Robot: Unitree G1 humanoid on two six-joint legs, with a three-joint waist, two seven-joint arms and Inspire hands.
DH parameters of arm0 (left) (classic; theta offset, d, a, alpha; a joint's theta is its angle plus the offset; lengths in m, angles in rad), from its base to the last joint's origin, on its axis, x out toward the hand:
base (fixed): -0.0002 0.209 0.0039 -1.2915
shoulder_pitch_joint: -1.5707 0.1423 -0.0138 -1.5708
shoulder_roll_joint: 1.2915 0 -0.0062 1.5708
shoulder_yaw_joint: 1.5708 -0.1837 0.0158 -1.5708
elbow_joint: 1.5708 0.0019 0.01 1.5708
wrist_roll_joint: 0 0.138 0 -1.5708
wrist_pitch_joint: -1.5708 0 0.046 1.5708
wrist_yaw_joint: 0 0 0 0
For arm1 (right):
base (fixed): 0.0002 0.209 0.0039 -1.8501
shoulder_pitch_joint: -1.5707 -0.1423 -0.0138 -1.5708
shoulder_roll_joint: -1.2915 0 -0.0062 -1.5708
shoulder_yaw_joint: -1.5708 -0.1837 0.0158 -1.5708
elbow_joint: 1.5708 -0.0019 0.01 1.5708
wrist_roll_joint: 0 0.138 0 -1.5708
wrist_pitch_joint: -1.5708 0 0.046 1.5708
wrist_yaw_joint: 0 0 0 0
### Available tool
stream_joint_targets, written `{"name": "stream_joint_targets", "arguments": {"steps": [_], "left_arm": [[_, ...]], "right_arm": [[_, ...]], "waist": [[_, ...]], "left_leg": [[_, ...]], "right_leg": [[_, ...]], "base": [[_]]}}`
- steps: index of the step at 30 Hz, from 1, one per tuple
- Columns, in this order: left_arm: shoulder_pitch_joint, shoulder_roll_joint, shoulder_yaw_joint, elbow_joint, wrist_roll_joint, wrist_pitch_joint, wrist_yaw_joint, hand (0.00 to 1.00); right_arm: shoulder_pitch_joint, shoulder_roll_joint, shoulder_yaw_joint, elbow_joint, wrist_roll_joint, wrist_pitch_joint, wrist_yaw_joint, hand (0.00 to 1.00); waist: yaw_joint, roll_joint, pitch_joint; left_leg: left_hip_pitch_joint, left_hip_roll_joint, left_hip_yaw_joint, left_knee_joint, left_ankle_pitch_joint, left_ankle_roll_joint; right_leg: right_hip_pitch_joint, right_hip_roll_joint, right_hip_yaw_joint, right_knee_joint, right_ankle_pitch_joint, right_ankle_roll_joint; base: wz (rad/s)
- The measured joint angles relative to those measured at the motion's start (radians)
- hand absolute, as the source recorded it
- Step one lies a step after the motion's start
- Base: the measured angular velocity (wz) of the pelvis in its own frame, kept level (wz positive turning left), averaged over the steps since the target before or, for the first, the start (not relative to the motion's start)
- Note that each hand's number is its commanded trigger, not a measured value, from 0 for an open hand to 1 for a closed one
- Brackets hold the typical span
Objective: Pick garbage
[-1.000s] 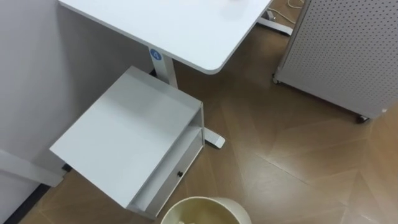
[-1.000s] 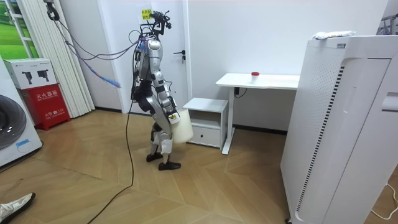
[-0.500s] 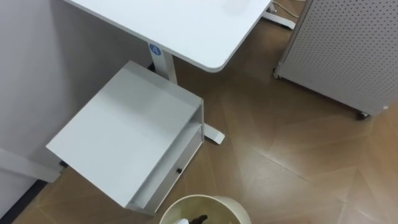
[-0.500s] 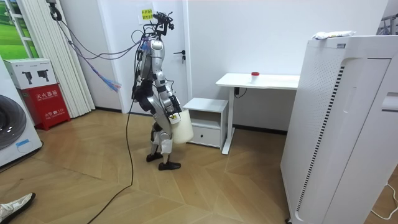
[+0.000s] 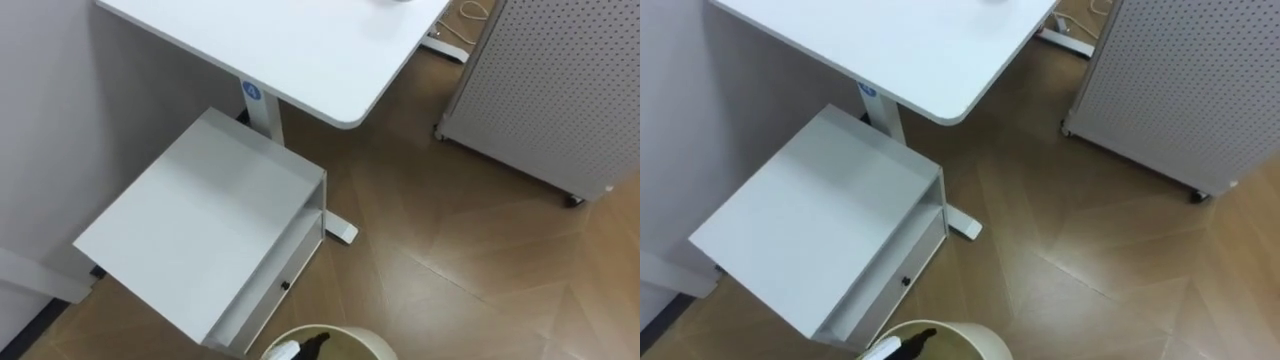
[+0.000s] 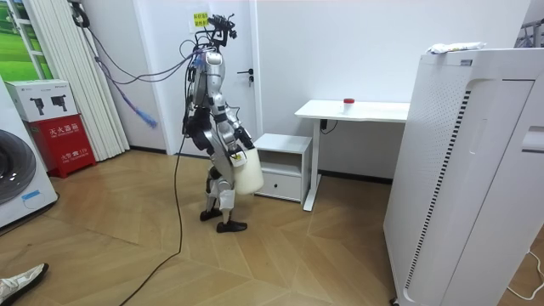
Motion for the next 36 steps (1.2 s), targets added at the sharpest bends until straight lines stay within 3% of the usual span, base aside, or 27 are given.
{"name": "stream_joint_targets", "arguments": {"steps": [5, 8, 11, 12, 16, 20, 23, 24, 26, 27, 28, 29, 32, 36], "left_arm": [[0.015, 0.010, 0.004, -0.065, -0.005, -0.005, 0.016, 0.00], [0.052, 0.022, 0.014, -0.197, -0.020, -0.010, 0.023, 0.00], [0.055, 0.020, 0.043, -0.252, -0.055, -0.048, 0.037, 0.00], [0.056, 0.019, 0.057, -0.271, -0.081, -0.052, 0.045, 0.00], [0.095, 0.024, 0.124, -0.391, -0.107, -0.065, 0.099, 0.00], [0.154, 0.031, 0.177, -0.426, -0.107, -0.080, 0.144, 0.00], [0.183, 0.050, 0.209, -0.474, -0.107, -0.080, 0.159, 0.00], [0.186, 0.059, 0.216, -0.501, -0.107, -0.079, 0.169, 0.00], [0.193, 0.067, 0.216, -0.554, -0.120, -0.080, 0.189, 0.00], [0.193, 0.062, 0.214, -0.569, -0.142, -0.080, 0.199, 0.00], [0.193, 0.056, 0.214, -0.587, -0.165, -0.080, 0.205, 0.00], [0.193, 0.053, 0.213, -0.596, -0.176, -0.080, 0.205, 0.00], [0.193, 0.052, 0.214, -0.628, -0.194, -0.080, 0.205, 0.00], [0.193, 0.064, 0.215, -0.630, -0.197, -0.080, 0.207, 0.00]], "right_arm": [[0.017, -0.009, -0.029, -0.003, -0.018, -0.003, 0.010, 1.00], [0.041, -0.020, -0.061, -0.022, -0.020, -0.004, 0.019, 1.00], [0.078, -0.026, -0.088, -0.054, -0.025, -0.013, 0.019, 1.00], [0.092, -0.027, -0.113, -0.061, -0.024, -0.015, 0.018, 1.00], [0.162, -0.041, -0.157, -0.094, -0.021, -0.022, 0.001, 1.00], [0.186, -0.035, -0.181, -0.096, -0.029, -0.021, 0.000, 1.00], [0.196, -0.035, -0.190, -0.100, -0.069, -0.014, 0.010, 1.00], [0.198, -0.035, -0.195, -0.099, -0.070, -0.001, 0.014, 1.00], [0.201, -0.036, -0.196, -0.099, -0.066, 0.003, 0.017, 1.00], [0.209, -0.037, -0.196, -0.099, -0.064, 0.003, 0.016, 1.00], [0.213, -0.039, -0.197, -0.099, -0.064, 0.003, 0.015, 1.00], [0.215, -0.039, -0.197, -0.099, -0.064, 0.003, 0.014, 1.00], [0.212, -0.040, -0.196, -0.099, -0.068, 0.003, 0.007, 1.00], [0.213, -0.040, -0.196, -0.099, -0.082, 0.001, 0.003, 1.00]], "waist": [[-0.001, 0.010, 0.0015], [-0.001, 0.013, -0.0005], [-0.005, 0.013, -0.0017], [-0.006, 0.013, -0.0033], [-0.006, 0.011, -0.0260], [-0.001, -0.003, -0.0374], [0.001, -0.023, -0.0436], [0.001, -0.028, -0.0489], [0.009, -0.030, -0.0498], [0.018, -0.027, -0.0508], [0.013, -0.028, -0.0512], [0.011, -0.031, -0.0507], [0.004, -0.036, -0.0485], [-0.001, -0.038, -0.0471]], "left_leg": [[0.082, -0.004, 0.005, -0.044, 0.001, -0.001], [0.125, -0.015, 0.006, -0.072, 0.005, -0.003], [0.176, -0.017, 0.008, -0.083, 0.005, -0.003], [0.200, -0.018, 0.010, -0.088, 0.005, -0.003], [0.276, -0.017, 0.017, -0.125, 0.005, -0.003], [0.353, -0.016, 0.075, -0.162, 0.006, -0.005], [0.393, -0.015, 0.122, -0.182, 0.006, -0.005], [0.403, -0.012, 0.139, -0.196, 0.006, -0.005], [0.425, 0.000, 0.185, -0.220, 0.005, -0.005], [0.449, 0.006, 0.228, -0.230, 0.006, -0.010], [0.471, 0.003, 0.250, -0.245, 0.009, -0.015], [0.478, 0.002, 0.257, -0.247, 0.010, -0.018], [0.495, 0.003, 0.256, -0.242, 0.015, -0.031], [0.496, 0.024, 0.258, -0.216, 0.014, -0.042]], "right_leg": [[0.069, 0.004, 0.001, -0.018, -0.005, 0.005], [0.097, 0.000, 0.008, -0.017, -0.017, 0.011], [0.139, 0.000, 0.009, -0.018, -0.028, 0.015], [0.162, 0.001, 0.011, -0.020, -0.032, 0.017], [0.236, 0.009, 0.002, -0.054, -0.032, 0.020], [0.276, 0.010, -0.012, -0.054, -0.031, 0.019], [0.289, 0.010, -0.024, -0.055, -0.022, 0.011], [0.294, 0.012, -0.029, -0.066, -0.013, 0.009], [0.314, 0.006, -0.088, -0.070, -0.004, 0.000], [0.332, -0.016, -0.133, -0.031, -0.032, 0.009], [0.358, -0.041, -0.145, -0.007, -0.064, 0.031], [0.368, -0.049, -0.145, -0.005, -0.074, 0.040], [0.390, -0.036, -0.154, -0.044, -0.075, 0.026], [0.400, -0.016, -0.156, -0.074, -0.069, 0.015]], "base": [[-0.03], [0.00], [0.00], [-0.04], [-0.03], [-0.39], [-0.41], [-0.45], [-0.47], [-0.28], [-0.16], [0.00], [-0.07], [-0.11]]}}
